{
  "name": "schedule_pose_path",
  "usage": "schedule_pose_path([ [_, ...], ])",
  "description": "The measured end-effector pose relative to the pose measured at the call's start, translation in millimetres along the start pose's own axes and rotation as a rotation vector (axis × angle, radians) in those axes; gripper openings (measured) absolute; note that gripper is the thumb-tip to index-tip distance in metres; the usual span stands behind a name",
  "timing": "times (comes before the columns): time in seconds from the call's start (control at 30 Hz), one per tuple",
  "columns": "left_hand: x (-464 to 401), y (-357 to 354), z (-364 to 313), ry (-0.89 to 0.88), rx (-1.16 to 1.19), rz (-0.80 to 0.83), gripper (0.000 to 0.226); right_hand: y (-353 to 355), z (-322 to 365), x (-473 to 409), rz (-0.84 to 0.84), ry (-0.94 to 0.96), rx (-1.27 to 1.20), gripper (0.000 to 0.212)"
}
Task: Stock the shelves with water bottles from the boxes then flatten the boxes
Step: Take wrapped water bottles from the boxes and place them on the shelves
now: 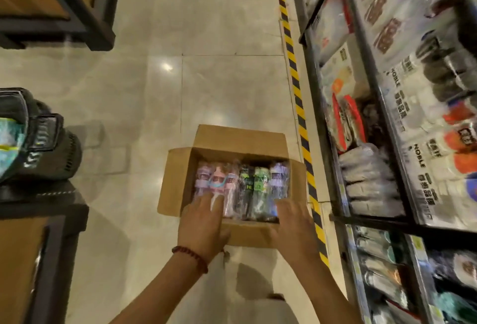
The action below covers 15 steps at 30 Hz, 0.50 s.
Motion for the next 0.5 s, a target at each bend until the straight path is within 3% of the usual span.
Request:
schedule_pose_path([
  [0.2,-116,-95,26,0.027,0.104,0.113,0.056,-120,-62,-97,0.217,-0.207,-0.039,0.057],
  [0.33,-181,-199,53,0.158,0.273,0.297,0.074,-209,-102,-147,0.303,-0.294,-0.162,0.053],
  [0.5,-231,-304,71,0.23,0.31,0.384,0.078,-295,-150,-202,0.313,-0.366,-0.222,0.07],
])
Point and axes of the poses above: each hand's wrist, its own x-axis away from the middle knuckle, its own y-axis out of the back of the hand, z = x × y, the point moved 10 cm from there along -x, towards the middle knuckle, and after that the axes turned 4 degrees about -y, right-handed, at the moved point
